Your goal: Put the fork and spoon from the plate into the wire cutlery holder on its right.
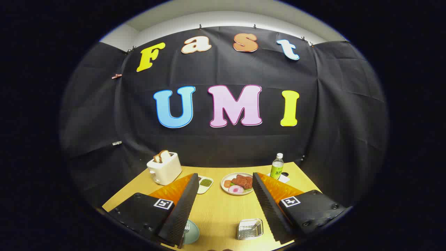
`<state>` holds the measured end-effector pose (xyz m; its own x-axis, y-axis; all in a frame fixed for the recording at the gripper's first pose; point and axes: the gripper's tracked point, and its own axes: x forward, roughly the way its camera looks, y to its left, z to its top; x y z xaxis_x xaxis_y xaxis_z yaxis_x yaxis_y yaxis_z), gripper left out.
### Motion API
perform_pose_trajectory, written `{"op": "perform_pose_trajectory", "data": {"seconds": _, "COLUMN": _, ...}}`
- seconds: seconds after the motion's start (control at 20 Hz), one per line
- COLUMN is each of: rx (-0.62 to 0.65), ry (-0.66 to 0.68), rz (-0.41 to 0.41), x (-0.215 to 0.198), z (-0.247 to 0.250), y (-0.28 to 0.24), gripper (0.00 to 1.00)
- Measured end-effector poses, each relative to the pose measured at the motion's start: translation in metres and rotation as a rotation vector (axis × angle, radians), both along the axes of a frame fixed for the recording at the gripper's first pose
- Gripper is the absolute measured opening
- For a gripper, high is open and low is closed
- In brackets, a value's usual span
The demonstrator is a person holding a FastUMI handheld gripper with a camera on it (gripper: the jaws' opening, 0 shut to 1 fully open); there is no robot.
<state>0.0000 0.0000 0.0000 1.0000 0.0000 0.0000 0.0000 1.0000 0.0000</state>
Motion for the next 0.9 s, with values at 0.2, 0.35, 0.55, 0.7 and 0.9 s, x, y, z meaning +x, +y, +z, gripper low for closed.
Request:
{"op": "perform_pose_trajectory", "data": {"seconds": 0.2, "rx": -0.012, "ry": 0.015, "rz": 0.035, "x": -0.001, "z": -0.005, "y": 0.013, "gripper": 0.96}}
{"op": "perform_pose_trajectory", "data": {"seconds": 0.35, "rx": -0.016, "ry": 0.039, "rz": 0.047, "x": -0.001, "z": -0.012, "y": 0.018, "gripper": 0.96}}
{"op": "perform_pose_trajectory", "data": {"seconds": 0.55, "rx": -0.021, "ry": 0.064, "rz": 0.051, "x": -0.003, "z": -0.021, "y": 0.024, "gripper": 0.96}}
{"op": "perform_pose_trajectory", "data": {"seconds": 0.7, "rx": -0.021, "ry": 0.09, "rz": 0.067, "x": -0.004, "z": -0.029, "y": 0.035, "gripper": 0.96}}
{"op": "perform_pose_trajectory", "data": {"seconds": 0.9, "rx": -0.023, "ry": 0.107, "rz": 0.107, "x": -0.012, "z": -0.031, "y": 0.054, "gripper": 0.96}}
